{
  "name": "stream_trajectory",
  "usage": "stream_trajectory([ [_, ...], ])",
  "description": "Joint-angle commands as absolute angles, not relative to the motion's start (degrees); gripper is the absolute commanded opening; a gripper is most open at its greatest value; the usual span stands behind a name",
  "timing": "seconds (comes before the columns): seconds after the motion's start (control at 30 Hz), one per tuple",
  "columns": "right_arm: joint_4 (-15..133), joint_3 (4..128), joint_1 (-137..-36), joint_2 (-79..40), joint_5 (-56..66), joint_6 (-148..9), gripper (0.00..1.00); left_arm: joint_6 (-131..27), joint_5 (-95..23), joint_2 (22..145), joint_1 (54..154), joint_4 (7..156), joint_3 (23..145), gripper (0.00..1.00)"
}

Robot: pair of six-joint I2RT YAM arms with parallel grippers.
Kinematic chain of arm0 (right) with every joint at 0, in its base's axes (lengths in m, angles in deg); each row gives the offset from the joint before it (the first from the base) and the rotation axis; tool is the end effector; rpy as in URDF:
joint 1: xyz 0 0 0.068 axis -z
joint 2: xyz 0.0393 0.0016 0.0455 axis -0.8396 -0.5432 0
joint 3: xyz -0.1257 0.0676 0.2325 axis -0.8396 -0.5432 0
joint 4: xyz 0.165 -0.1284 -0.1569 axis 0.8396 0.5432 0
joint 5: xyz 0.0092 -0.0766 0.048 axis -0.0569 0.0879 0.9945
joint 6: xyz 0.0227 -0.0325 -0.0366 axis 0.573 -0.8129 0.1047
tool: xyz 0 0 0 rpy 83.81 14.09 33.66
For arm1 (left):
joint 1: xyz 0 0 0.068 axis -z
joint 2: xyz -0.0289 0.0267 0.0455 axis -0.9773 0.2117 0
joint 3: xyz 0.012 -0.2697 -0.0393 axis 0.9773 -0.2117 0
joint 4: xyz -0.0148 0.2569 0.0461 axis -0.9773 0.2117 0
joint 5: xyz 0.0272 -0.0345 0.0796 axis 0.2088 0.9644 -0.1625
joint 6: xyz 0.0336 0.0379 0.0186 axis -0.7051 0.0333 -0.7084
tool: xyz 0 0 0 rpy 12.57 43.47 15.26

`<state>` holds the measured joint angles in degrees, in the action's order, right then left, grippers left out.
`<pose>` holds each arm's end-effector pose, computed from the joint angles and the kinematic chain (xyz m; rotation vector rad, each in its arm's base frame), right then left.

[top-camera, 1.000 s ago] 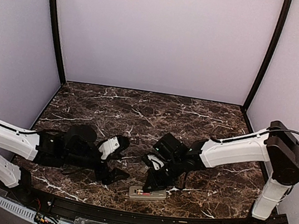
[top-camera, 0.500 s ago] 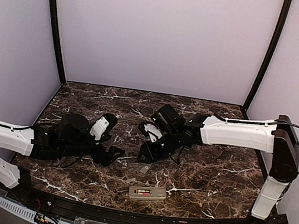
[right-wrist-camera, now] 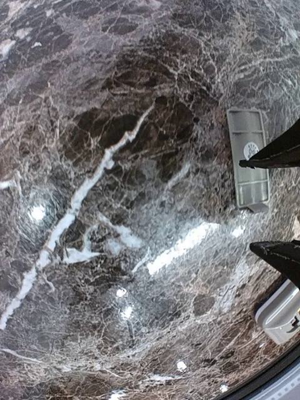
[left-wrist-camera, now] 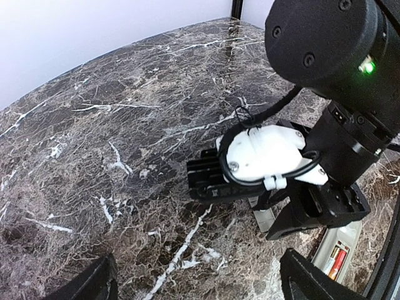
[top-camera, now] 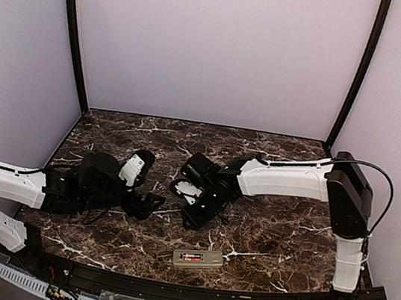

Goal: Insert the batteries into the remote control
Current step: Pick up the battery cover at the center of the board.

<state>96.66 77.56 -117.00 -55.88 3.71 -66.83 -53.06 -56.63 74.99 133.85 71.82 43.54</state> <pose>0.2089 0.3678 0.1725 -1.2519 2.5798 0.4251 0.1461 -0.2034 0.2236 0.6339 1.8934 -0.5481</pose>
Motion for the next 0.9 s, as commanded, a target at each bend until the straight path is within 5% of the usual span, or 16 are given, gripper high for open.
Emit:
stream_trajectory([
  [0.0,98.3,79.1,-118.9,-57.7,1.8,-68.6,0.35,-52.9,-56.5,75.1,133.4,71.6,42.3,0.89],
  [0.13,98.6,78.9,-119.4,-57.9,0.8,-68.4,0.27,-53.1,-55.9,75.3,133.5,71.3,42.1,0.89],
  [0.63,99.8,79.8,-120.4,-60.0,-2.1,-68.5,0.24,-53.0,-54.3,75.5,133.4,70.7,41.8,0.89],
  [0.87,100.4,79.9,-120.5,-60.2,-2.1,-68.7,0.07,-53.2,-54.2,75.4,133.4,70.6,41.8,0.89],
])
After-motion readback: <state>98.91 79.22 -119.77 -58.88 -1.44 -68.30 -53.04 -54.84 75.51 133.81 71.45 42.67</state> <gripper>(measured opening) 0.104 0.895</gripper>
